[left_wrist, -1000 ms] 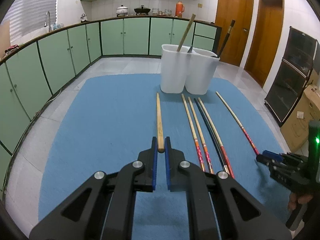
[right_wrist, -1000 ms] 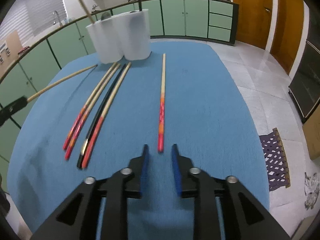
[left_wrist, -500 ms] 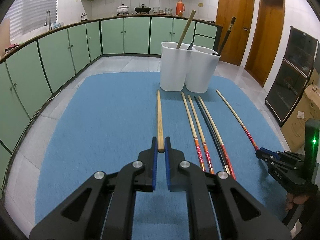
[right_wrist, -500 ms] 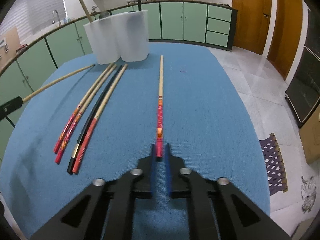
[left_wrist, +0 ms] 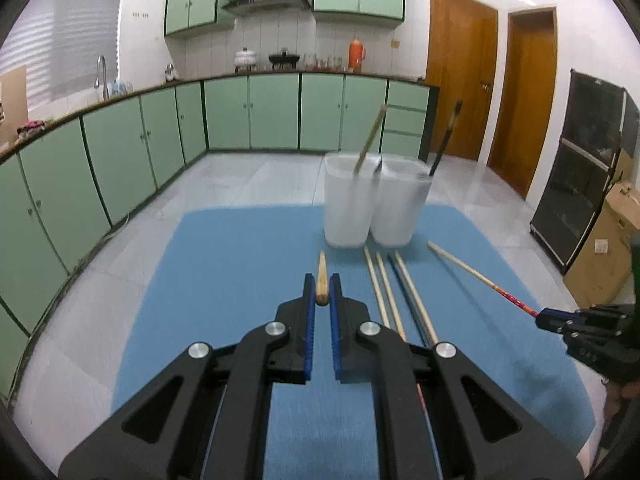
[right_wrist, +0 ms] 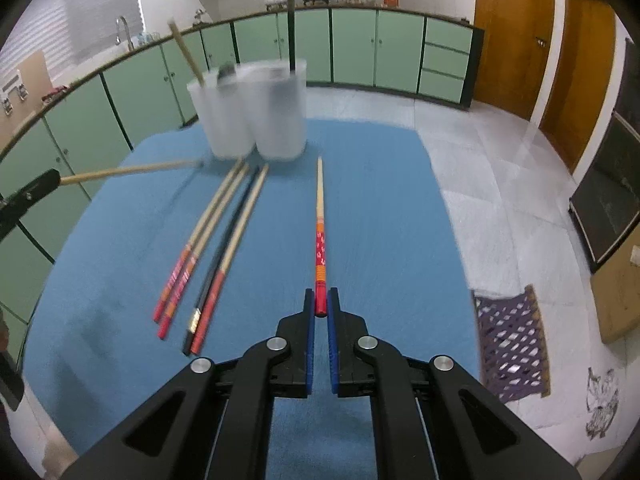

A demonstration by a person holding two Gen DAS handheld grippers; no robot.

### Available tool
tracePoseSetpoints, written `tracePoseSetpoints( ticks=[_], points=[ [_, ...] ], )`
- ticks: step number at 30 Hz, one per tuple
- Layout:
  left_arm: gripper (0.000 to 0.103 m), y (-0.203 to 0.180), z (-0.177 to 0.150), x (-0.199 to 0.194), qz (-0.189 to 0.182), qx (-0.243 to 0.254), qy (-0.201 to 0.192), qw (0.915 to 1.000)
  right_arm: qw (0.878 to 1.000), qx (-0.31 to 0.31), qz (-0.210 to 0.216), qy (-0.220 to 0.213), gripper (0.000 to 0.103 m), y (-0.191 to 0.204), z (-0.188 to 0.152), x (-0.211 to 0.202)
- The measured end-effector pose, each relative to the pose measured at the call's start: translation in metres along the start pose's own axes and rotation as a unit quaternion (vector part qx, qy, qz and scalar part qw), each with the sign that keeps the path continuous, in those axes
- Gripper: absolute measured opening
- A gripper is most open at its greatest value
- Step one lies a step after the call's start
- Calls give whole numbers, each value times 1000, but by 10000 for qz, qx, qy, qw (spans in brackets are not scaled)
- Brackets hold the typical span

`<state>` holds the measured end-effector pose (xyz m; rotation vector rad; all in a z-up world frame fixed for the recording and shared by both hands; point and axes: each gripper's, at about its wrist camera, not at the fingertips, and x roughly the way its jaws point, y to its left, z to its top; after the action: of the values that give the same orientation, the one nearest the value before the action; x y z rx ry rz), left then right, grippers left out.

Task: Organize utensils
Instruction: 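Lift both held chopsticks and carry them toward the white holder, then insert both chopsticks into the white holder while both grippers open to release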

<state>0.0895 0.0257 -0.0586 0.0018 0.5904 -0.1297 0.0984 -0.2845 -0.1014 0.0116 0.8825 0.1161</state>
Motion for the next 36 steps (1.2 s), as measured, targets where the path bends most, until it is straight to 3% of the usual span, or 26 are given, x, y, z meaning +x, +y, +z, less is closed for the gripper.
tracePoseSetpoints(
  ticks=[11,29,36],
  points=[
    [6,3,52,-6,-252,-60,-421,9988,9973,-187,300,-641,6,-9,66,-56],
    [6,10,106,-10,-641,-79,-641,9959,9865,-983,831,-1018,6,19,155,-85],
    [6,12,142,-25,-572,24,-1148,9917,9795,-1072,990,-1391,6,26,188,-109]
  ],
)
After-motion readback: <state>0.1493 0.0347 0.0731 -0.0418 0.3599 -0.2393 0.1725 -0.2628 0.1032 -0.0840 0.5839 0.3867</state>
